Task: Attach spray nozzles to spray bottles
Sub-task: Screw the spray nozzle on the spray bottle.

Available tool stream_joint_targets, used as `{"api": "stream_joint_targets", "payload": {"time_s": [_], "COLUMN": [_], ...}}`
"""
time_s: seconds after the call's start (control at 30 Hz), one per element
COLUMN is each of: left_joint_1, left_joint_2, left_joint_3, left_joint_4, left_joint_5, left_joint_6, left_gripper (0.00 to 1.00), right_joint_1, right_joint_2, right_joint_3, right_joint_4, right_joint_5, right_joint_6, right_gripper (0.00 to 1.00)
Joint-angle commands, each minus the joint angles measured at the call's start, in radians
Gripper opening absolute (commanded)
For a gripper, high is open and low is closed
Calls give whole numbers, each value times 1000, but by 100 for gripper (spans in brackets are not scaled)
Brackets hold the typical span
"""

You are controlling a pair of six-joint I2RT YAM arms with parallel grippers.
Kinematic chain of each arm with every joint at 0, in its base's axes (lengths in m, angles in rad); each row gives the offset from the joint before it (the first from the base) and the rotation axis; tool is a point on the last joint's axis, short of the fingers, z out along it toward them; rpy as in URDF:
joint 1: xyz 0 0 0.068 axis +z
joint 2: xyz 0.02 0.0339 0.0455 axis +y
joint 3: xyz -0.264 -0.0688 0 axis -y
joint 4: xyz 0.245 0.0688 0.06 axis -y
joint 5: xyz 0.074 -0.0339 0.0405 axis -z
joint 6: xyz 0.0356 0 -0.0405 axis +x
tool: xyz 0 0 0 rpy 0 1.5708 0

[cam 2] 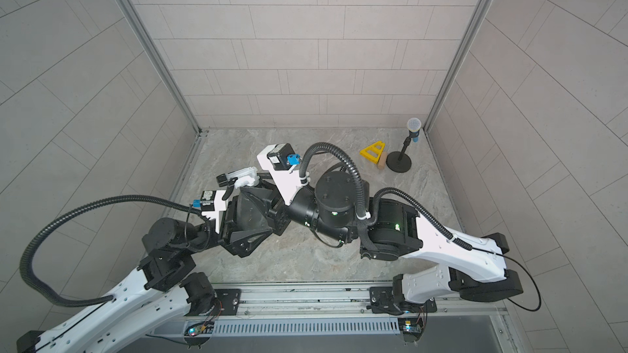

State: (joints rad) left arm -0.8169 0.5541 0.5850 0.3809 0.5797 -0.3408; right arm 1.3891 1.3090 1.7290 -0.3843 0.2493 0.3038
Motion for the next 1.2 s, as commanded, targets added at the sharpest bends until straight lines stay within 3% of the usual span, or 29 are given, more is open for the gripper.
{"api": "stream_joint_targets", "payload": {"time_s": [0.0, 0.23, 0.37, 0.43, 0.53, 0.57, 0.67, 0.8, 1.17], "left_joint_1": [9, 10, 10, 10, 10, 10, 10, 10, 10], "left_joint_2": [0, -28, -29, -31, -29, -27, -18, 6, 46], "left_joint_3": [29, 11, 5, 6, 3, 3, -1, -2, -4], "left_joint_4": [18, 35, 62, 69, 91, 96, 120, 160, 213], "left_joint_5": [-128, -121, -99, -79, -42, -29, 3, 60, 122], "left_joint_6": [11, -13, -32, -45, -66, -72, -89, -116, -153], "left_gripper": [0, 0, 0, 0, 0, 0, 0, 0, 0], "right_joint_1": [49, 40, -39, -151, -348, -381, -401, -401, -392], "right_joint_2": [80, -66, -179, -199, -168, -147, -96, -45, 6], "right_joint_3": [2, -33, -97, -94, -65, -45, 7, 62, 87], "right_joint_4": [-20, 5, 10, -11, -5, -3, -9, -28, 5], "right_joint_5": [50, -43, -212, -360, -708, -801, -921, -969, -996], "right_joint_6": [124, -78, -133, -103, -27, -19, -40, -70, -47], "right_gripper": [30, 60, 70, 71, 72, 72, 72, 71, 57]}}
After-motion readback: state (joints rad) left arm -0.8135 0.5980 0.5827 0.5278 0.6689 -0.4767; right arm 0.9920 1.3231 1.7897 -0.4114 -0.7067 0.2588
